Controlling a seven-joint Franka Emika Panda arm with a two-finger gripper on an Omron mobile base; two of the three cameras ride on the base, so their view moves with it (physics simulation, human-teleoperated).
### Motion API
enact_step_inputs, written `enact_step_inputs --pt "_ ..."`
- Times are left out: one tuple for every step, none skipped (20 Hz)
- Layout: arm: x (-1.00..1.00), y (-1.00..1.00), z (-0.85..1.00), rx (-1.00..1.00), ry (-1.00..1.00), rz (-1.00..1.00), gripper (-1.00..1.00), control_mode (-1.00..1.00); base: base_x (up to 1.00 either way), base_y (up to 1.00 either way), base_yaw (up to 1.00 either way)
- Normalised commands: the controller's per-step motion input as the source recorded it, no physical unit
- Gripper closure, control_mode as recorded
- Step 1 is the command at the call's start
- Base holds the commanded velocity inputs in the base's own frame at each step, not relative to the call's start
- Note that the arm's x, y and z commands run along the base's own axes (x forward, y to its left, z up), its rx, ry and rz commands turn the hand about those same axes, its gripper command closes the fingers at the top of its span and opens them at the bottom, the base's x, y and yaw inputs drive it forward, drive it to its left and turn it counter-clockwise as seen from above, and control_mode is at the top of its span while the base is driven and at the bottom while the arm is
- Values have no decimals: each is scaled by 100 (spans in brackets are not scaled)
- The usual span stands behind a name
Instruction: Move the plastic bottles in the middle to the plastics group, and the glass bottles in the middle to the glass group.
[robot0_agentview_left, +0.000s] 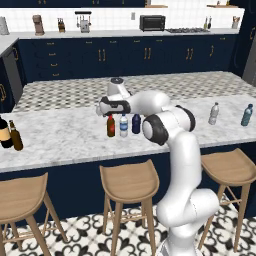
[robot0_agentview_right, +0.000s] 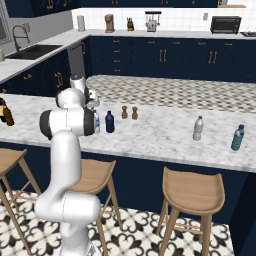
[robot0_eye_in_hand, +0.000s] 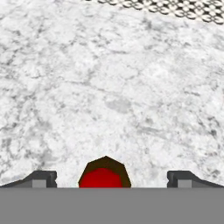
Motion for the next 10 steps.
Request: enact_step_inputs --pt "15 0 -11 0 0 0 -100 -100 0 0 0" --pt "15 0 -9 0 0 0 -100 -100 0 0 0" --pt "11 0 -11 0 0 0 -100 -100 0 0 0" --pt "7 0 -10 0 0 0 -100 -100 0 0 0" --pt "1 0 -5 0 0 0 -100 -100 0 0 0" --pt "0 0 0 0 0 0 -100 -100 0 0 0" --pt "0 0 0 0 0 0 -100 -100 0 0 0" --pt "0 0 0 0 0 0 -100 -100 0 0 0" --pt "0 0 0 0 0 0 -100 -100 0 0 0" --pt "0 0 0 0 0 0 100 -100 0 0 0"
